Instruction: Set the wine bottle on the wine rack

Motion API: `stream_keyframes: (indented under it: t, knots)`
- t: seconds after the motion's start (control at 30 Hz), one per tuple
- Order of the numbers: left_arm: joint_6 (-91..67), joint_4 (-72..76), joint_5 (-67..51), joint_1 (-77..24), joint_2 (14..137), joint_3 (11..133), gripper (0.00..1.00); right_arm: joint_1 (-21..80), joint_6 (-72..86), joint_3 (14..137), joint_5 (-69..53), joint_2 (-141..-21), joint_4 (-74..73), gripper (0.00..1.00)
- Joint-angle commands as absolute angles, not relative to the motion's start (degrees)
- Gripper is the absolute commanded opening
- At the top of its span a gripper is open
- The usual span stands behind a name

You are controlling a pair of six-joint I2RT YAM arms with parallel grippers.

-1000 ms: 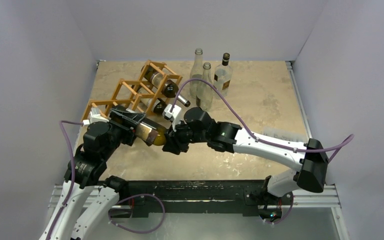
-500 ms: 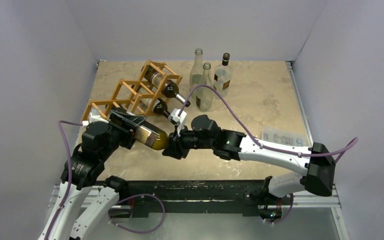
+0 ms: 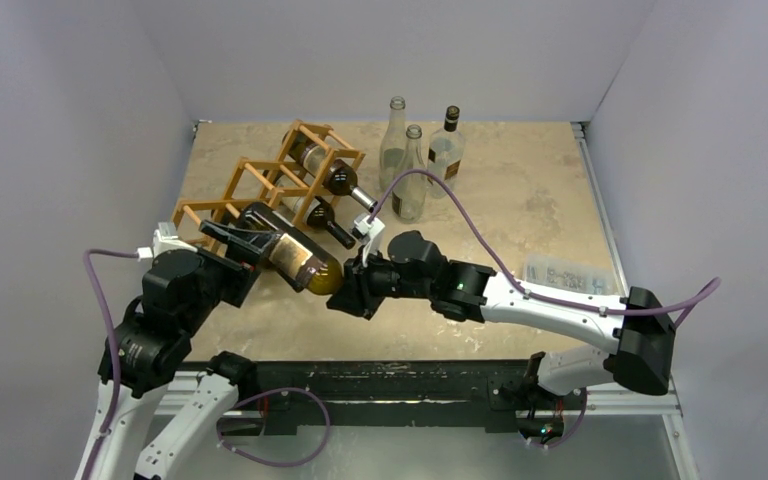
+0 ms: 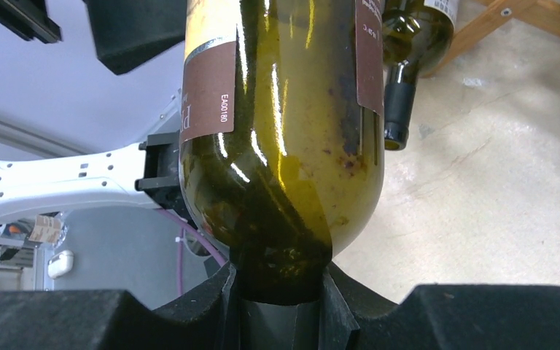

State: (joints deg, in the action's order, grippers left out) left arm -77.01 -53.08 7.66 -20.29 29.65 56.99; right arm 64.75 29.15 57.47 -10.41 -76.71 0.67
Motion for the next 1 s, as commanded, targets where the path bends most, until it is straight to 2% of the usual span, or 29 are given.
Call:
stream_keyframes:
  t: [0.0, 0.17, 0.5, 0.97]
  knots:
    - [-69.60, -58.75, 15.80, -20.17, 28.22, 61.56, 1.00, 64.69, 31.11, 60.17, -9.89, -72.43, 4.77, 0.00]
    - [-61.71, -62.40, 23.61, -20.21, 26.98, 66.90, 1.00, 64.69, 30.68, 60.42, -9.07, -73.45, 0.98, 0.00]
    - [-47.70, -62.41, 35.07, -20.21, 21.45, 72.80, 0.98, 65.31, 35.85, 59.90, -16.17, -78.36, 6.45, 0.00]
    - [-42.63, -61.28, 37.85, -20.21, 17.28, 72.33, 0.98, 67.85, 40.91, 62.76, -16.80, -85.56, 12.10, 0.00]
